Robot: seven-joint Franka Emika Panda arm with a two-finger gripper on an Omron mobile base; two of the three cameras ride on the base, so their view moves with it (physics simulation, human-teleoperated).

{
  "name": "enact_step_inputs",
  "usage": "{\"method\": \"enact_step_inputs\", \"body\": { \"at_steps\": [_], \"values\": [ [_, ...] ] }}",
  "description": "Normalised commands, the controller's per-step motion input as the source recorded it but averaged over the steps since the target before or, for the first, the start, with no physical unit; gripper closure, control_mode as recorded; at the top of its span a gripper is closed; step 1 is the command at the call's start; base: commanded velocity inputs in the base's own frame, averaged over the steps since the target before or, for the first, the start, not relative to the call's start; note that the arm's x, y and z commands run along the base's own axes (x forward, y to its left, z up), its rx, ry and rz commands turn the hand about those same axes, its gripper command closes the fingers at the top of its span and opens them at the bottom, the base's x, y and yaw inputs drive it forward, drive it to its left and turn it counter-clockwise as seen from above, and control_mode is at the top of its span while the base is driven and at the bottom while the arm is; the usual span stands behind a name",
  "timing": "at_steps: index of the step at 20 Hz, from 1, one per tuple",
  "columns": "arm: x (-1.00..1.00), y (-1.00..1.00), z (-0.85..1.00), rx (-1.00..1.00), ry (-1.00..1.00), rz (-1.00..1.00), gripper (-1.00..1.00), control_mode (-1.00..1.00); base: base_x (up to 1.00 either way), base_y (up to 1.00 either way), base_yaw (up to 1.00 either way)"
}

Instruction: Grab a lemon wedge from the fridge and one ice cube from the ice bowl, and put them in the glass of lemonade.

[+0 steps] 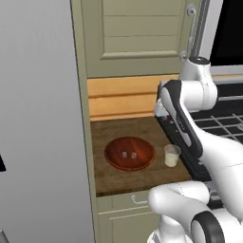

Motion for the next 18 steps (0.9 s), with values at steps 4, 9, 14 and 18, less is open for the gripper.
{"method": "enact_step_inputs", "body": {
  "at_steps": [4, 9, 14, 18],
  "values": [
    [0.03, 0.11, -0.22, -0.02, 0.01, 0.0, -1.0, -1.0, 0.14, 0.08, 0.0],
    [0.21, 0.88, -1.0, -0.25, 0.17, 0.11, -1.0, -1.0, 0.0, 0.0, 0.0],
    [0.64, 0.69, -1.0, -0.05, 0.18, 0.25, -1.0, -1.0, 0.0, 0.0, 0.0],
    [0.81, 0.13, -0.74, 0.03, 0.01, 0.36, -1.0, -1.0, 0.0, 0.0, 0.0]
  ]
}}
